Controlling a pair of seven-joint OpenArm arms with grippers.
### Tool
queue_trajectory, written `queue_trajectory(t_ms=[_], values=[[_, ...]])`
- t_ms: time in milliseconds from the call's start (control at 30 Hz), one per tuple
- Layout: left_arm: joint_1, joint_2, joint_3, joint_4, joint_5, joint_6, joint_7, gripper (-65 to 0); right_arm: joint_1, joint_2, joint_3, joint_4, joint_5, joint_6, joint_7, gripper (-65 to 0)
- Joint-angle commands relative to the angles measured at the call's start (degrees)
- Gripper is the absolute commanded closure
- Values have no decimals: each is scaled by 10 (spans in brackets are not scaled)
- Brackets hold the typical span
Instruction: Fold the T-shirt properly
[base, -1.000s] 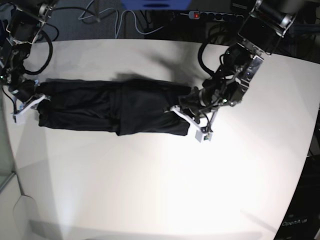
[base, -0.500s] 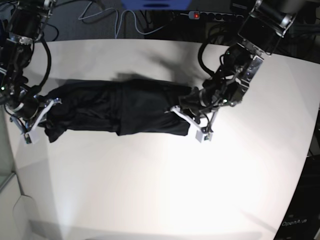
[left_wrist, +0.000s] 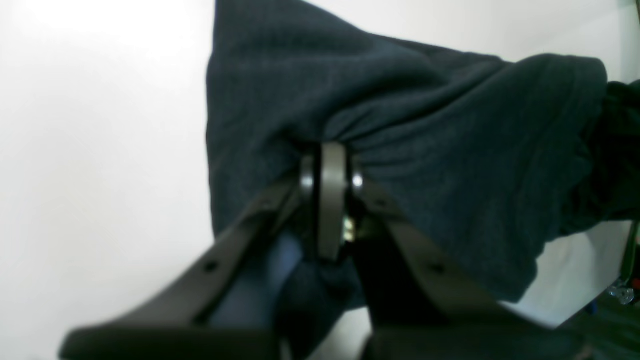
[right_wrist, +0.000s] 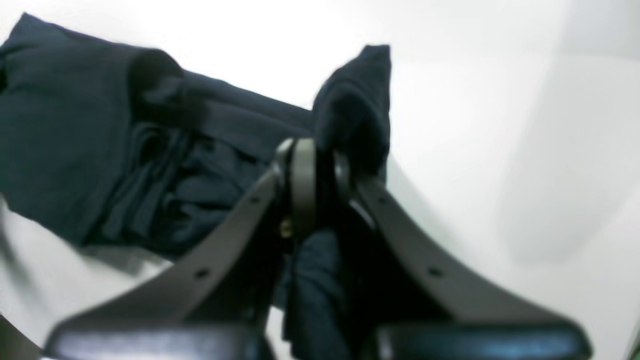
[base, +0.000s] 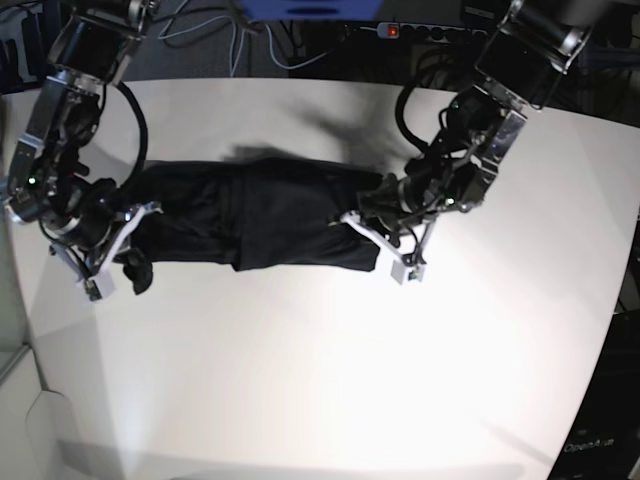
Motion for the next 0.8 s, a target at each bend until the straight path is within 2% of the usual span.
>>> queue_trajectory(t_ms=[0,133,333,467,600,767], values=[[4,-5,-1,-6,15,25,25,-11,11,-2,-9,19,12,0,13,-4],[4,-5,-1,-7,15,25,25,-11,12,-27,-30,39,12,0,12,-7],[4,-4,0,-7,15,25,25,-11,24,-34,-103,38,12,0,26,-6],[4,2,0,-8,16,25,25,-11,36,-61,-124,38,12,0,21,-7],[4,2,1,-8,16,26,25,-11,54,-72,-163,28,12,0,23,-7],[4,3,0,-8,16,26,25,-11,62,-96,-173,1,12,0,25,-6]])
